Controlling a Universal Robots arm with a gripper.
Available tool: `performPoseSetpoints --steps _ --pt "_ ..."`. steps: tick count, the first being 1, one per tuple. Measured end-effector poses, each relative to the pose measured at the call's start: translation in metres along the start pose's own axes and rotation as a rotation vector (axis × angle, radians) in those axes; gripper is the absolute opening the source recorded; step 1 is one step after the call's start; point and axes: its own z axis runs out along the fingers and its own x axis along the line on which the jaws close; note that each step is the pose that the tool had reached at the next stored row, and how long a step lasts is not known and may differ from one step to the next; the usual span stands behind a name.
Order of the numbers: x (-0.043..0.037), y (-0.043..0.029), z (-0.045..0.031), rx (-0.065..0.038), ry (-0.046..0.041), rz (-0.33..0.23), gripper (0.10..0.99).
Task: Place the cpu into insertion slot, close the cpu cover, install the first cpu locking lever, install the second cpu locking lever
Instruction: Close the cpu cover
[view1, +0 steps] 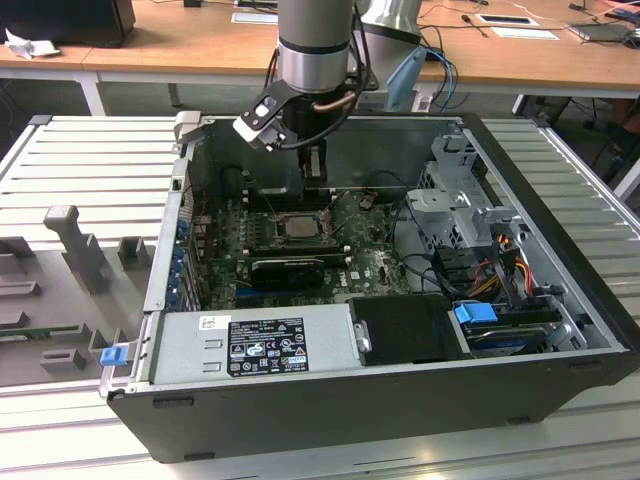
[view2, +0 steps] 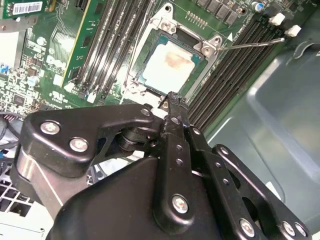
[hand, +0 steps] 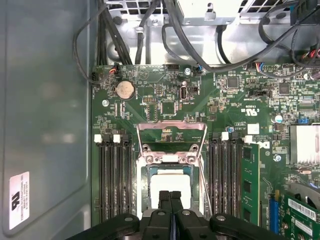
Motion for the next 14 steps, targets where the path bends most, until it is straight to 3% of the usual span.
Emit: performPoseSetpoints --steps 14 --pt "0.0005 0.0017 -0.0158 0.000 0.0003 0.000 0.106"
